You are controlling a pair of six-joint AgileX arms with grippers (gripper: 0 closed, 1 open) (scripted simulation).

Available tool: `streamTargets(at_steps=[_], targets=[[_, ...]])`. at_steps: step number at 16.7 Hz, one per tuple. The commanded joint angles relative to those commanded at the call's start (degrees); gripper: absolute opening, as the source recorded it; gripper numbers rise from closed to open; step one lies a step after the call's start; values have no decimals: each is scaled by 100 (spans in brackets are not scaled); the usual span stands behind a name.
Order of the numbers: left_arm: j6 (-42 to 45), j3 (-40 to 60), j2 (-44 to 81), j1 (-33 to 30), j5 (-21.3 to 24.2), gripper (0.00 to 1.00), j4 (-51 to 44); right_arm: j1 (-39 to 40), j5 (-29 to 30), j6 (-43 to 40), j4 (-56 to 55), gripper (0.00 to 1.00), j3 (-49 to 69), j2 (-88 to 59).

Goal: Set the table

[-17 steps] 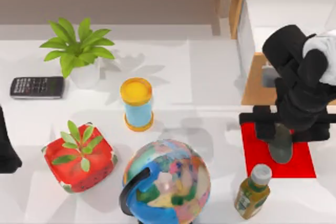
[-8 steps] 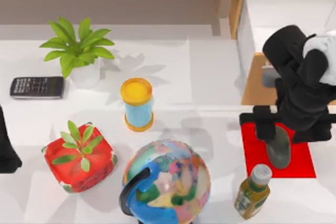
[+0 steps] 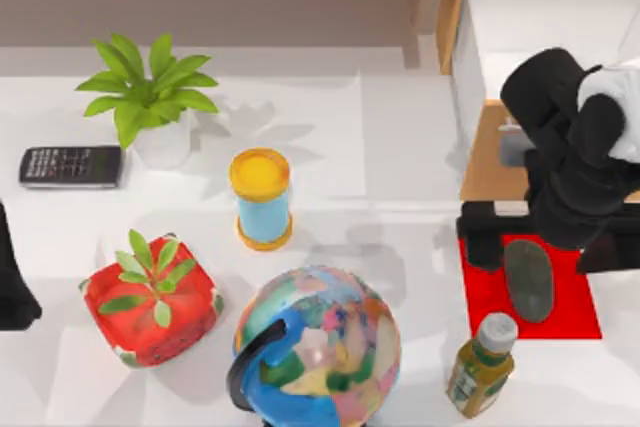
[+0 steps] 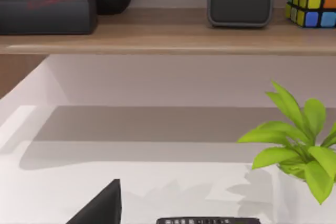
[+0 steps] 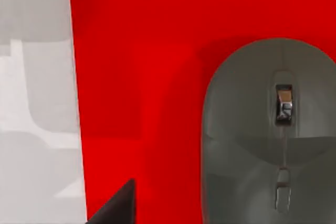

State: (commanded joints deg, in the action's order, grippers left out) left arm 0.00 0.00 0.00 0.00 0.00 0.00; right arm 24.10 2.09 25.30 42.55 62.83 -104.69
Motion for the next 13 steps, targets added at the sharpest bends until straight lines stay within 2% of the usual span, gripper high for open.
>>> streamTargets(at_steps=[8,13], targets=[[0,0,0,0,0,100,0,36,32,-102,-135,100,-69,120],[0,0,0,0,0,100,0,201,251,-999,-1341,100,-820,684]])
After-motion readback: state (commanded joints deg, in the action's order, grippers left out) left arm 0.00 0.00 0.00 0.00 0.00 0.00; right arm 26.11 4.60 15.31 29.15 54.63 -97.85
